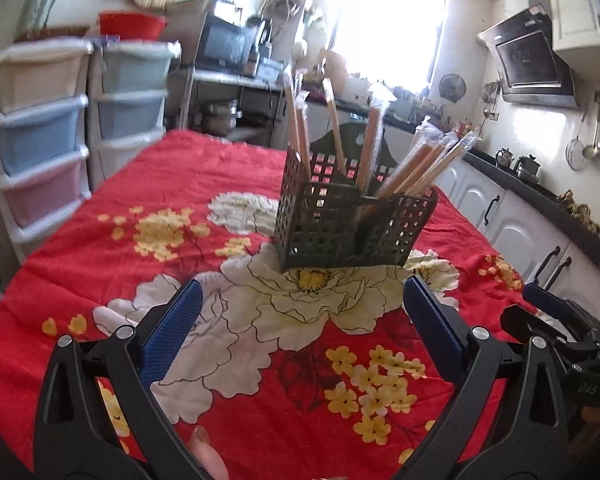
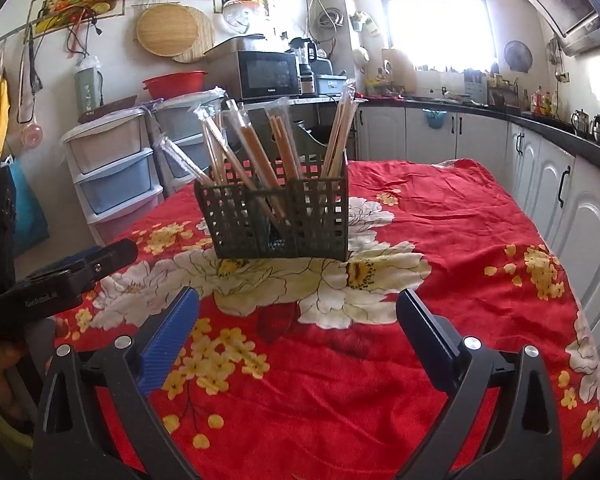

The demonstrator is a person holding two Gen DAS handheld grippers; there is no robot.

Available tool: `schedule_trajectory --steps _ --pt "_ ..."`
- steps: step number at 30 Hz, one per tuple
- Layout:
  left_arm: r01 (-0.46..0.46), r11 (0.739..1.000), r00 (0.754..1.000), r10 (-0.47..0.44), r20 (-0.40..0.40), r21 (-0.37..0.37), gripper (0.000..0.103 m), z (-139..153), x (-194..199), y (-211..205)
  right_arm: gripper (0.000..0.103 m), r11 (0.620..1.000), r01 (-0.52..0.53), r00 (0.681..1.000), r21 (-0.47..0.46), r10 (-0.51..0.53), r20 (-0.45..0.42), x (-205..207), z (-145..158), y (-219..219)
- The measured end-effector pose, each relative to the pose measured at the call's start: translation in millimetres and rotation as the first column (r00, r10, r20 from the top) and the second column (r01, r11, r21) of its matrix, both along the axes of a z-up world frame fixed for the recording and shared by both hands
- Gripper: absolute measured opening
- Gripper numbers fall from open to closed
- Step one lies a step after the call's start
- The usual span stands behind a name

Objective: Organize utensils

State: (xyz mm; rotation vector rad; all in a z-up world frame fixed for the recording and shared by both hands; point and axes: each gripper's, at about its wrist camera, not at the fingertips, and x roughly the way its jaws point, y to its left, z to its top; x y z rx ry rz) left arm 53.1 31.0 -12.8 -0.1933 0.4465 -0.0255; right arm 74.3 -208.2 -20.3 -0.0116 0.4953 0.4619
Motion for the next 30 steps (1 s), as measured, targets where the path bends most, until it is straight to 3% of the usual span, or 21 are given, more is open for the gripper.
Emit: schedule_trajectory --steps 9,15,30 --pt "0.024 0.999 0.995 -0.028 0.096 0.044 0.092 -3 -17 -15 0.096 0.997 0.049 0.989 0.062 -0.057 0.139 -28 -5 -12" --pt "0.017 0.998 0.992 -0.025 0.124 0.063 0.092 -3 -21 -22 0.096 0.994 0.067 0.950 0.082 -0.088 0.299 -53 3 -14" --pt "0.018 0.999 0.991 -0.024 0.135 0.045 0.092 -3 -25 -18 0.097 0.990 0.094 0.953 0.109 -0.121 0.277 -49 0 -19"
